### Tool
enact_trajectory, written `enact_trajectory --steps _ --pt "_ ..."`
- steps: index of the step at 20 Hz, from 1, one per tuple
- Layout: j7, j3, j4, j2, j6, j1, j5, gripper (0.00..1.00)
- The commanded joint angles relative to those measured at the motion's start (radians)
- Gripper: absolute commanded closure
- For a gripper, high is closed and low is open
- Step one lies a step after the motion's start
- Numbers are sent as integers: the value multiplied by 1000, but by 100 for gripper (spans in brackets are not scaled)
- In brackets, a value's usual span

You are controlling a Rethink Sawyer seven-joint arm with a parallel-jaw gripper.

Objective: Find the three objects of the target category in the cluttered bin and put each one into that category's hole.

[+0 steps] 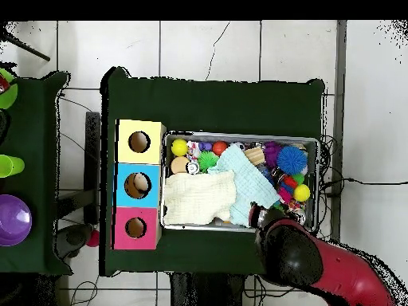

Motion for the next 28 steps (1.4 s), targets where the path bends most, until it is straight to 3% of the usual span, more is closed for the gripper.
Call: enact_trajectory --steps 1,6,12,22,28 --pt "-35 48 -57 111 -82 -11 -158 0" --pt "-33 59 -82 139 -62 -33 -194 0" --pt "-92 118 -120 147 0 -102 -210 0" --pt "-135 176 -217 255 -10 -192 -295 0" --pt "-116 171 -258 292 -29 -189 -362 0"
